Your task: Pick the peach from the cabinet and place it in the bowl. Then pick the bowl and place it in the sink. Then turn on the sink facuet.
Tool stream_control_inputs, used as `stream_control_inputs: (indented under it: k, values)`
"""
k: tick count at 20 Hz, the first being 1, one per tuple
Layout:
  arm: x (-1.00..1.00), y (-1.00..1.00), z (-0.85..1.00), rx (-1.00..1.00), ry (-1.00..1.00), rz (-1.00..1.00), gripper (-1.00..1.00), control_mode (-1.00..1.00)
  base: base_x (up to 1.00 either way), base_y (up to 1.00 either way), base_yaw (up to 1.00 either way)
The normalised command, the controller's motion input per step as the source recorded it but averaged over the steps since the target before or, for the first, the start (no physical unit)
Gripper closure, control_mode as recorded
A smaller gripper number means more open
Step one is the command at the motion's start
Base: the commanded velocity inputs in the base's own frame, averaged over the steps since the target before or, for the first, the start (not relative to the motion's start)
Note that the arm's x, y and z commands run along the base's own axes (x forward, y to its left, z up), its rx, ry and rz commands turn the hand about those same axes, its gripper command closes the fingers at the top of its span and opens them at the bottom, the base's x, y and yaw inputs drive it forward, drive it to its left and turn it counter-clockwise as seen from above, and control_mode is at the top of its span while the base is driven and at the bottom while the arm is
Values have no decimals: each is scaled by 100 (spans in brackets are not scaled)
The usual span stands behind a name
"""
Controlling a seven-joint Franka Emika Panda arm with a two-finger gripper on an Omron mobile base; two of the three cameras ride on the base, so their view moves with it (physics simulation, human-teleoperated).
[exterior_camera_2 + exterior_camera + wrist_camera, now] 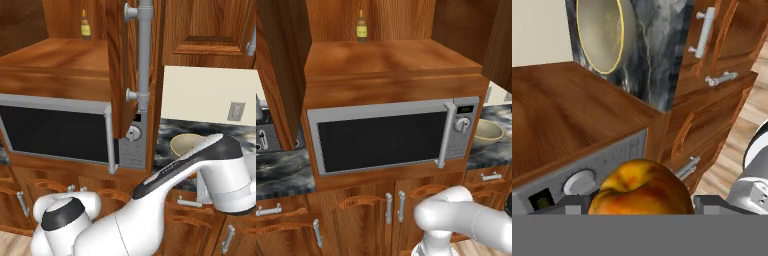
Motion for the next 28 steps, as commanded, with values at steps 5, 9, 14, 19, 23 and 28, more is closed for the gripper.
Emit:
stream_control_inputs:
  k: [5, 9, 14, 19, 23, 28]
  values:
    - [81, -5, -6, 5, 4, 15, 100, -100, 0, 0, 0]
    - [59, -16, -8, 2, 0, 21, 100, -100, 0, 0, 0]
    - [44, -25, -10, 3, 0, 25, 100, -100, 0, 0, 0]
    - [40, -9, -8, 2, 0, 27, 100, -100, 0, 0, 0]
    - [38, 0, -1, 1, 0, 24, 100, -100, 0, 0, 0]
    - [35, 0, -27, 0, -3, 16, 100, -100, 0, 0, 0]
